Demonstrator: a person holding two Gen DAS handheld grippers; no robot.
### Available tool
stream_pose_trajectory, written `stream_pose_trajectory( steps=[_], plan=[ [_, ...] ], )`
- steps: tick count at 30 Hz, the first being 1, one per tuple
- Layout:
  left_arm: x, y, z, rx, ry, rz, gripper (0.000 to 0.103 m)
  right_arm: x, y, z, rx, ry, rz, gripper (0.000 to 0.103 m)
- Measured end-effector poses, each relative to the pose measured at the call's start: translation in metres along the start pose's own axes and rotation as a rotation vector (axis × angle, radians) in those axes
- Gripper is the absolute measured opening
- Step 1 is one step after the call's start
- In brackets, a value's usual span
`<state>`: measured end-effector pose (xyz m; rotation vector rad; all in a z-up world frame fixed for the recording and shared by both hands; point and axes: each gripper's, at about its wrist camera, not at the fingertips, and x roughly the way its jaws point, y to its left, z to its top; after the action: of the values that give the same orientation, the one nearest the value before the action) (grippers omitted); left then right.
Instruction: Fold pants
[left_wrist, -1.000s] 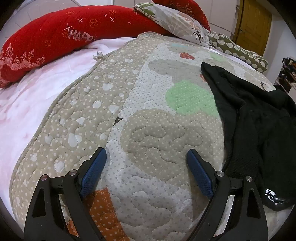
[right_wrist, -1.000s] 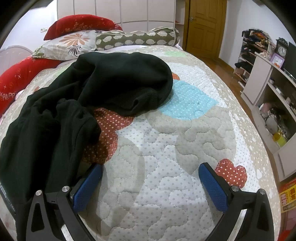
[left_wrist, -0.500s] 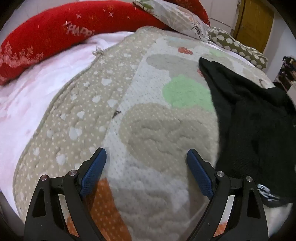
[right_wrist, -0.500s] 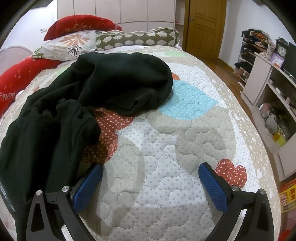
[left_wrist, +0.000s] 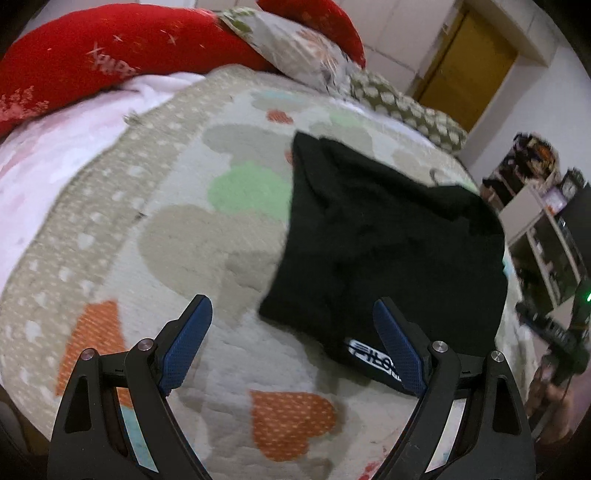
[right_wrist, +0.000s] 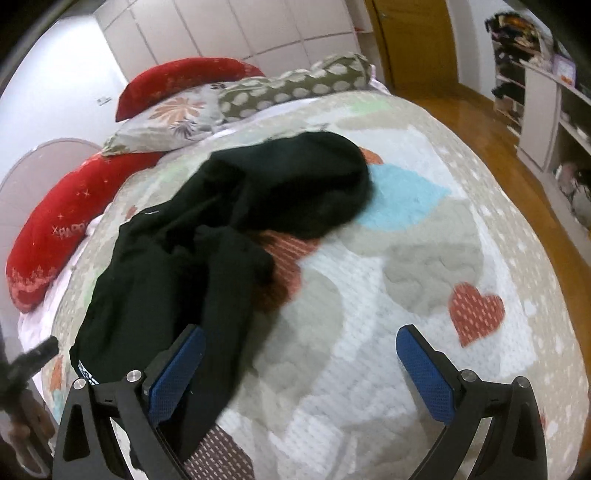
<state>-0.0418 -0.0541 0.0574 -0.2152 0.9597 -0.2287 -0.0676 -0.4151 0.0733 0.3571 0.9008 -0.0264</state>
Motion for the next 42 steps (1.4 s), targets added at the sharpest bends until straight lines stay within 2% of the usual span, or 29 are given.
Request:
stream_pose_trajectory(
  steps=[5, 7, 8, 9, 10, 11, 14, 20, 22, 24, 25, 26, 27, 28, 29, 32, 34, 36, 37, 38, 40, 42],
  plan=[
    [0.019, -0.016, -0.008, 0.026, 0.032, 0.008, 0.089, 0.027, 0.012, 0.012, -0.01, 0.031, 0.055, 0.101],
    [0.029, -0.017, -0.009, 0.034, 0.046, 0.017, 0.089, 0.039, 0.014, 0.013, 0.016, 0.026, 0.128, 0.09],
    [0.033, -0.018, -0.01, 0.038, 0.054, 0.021, 0.089, 0.042, 0.016, 0.013, 0.024, 0.007, 0.156, 0.074],
    [0.037, -0.019, -0.011, 0.04, 0.066, 0.022, 0.089, 0.045, 0.02, 0.014, 0.02, -0.014, 0.177, 0.042],
    [0.04, -0.021, -0.012, 0.043, 0.075, 0.024, 0.089, 0.048, 0.024, 0.014, 0.014, -0.016, 0.193, 0.027],
    [0.042, -0.023, -0.013, 0.049, 0.077, 0.031, 0.089, 0.053, 0.027, 0.016, 0.017, -0.002, 0.196, 0.017],
    [0.041, -0.025, -0.015, 0.068, 0.07, 0.041, 0.089, 0.038, 0.026, 0.014, 0.031, -0.039, 0.216, 0.008],
    [0.039, -0.024, -0.017, 0.05, 0.07, 0.025, 0.089, -0.059, -0.004, 0.004, 0.03, -0.226, 0.136, 0.006],
    [0.039, -0.026, -0.019, 0.044, 0.071, 0.016, 0.089, -0.072, -0.016, 0.003, 0.041, -0.213, 0.128, 0.006],
    [0.04, -0.028, -0.019, 0.05, 0.072, 0.019, 0.089, -0.067, -0.016, 0.004, 0.031, -0.165, 0.118, 0.009],
    [0.04, -0.029, -0.02, 0.052, 0.07, 0.023, 0.089, -0.058, -0.011, 0.004, 0.024, -0.131, 0.112, 0.013],
    [0.04, -0.03, -0.02, 0.051, 0.068, 0.025, 0.089, -0.05, -0.006, 0.004, 0.023, -0.11, 0.116, 0.033],
    [0.04, -0.031, -0.021, 0.05, 0.066, 0.025, 0.089, -0.042, -0.003, 0.003, 0.024, -0.089, 0.138, 0.063],
    [0.04, -0.031, -0.021, 0.051, 0.067, 0.025, 0.089, -0.031, 0.001, 0.003, 0.023, -0.074, 0.172, 0.076],
    [0.04, -0.031, -0.021, 0.053, 0.069, 0.025, 0.089, -0.019, 0.007, 0.004, 0.027, -0.062, 0.191, 0.083],
    [0.041, -0.03, -0.019, 0.059, 0.072, 0.028, 0.089, 0.016, 0.02, 0.01, 0.027, -0.029, 0.2, 0.083],
    [0.042, -0.028, -0.017, 0.05, 0.072, 0.03, 0.089, 0.037, 0.025, 0.015, 0.037, -0.012, 0.229, 0.071],
    [0.045, -0.027, -0.015, 0.043, 0.071, 0.031, 0.089, 0.056, 0.033, 0.018, 0.034, 0.008, 0.253, 0.016],
    [0.046, -0.027, -0.015, 0.044, 0.071, 0.034, 0.089, 0.063, 0.036, 0.019, 0.03, 0.018, 0.248, 0.008],
    [0.047, -0.028, -0.015, 0.049, 0.07, 0.04, 0.089, 0.065, 0.038, 0.018, 0.033, 0.017, 0.255, 0.006],
    [0.047, -0.03, -0.015, 0.064, 0.071, 0.043, 0.089, 0.052, 0.036, 0.018, 0.038, -0.015, 0.287, 0.004],
    [0.046, -0.028, -0.015, 0.062, 0.073, 0.033, 0.089, 0.023, 0.03, 0.018, 0.024, -0.081, 0.282, 0.003]
  ],
)
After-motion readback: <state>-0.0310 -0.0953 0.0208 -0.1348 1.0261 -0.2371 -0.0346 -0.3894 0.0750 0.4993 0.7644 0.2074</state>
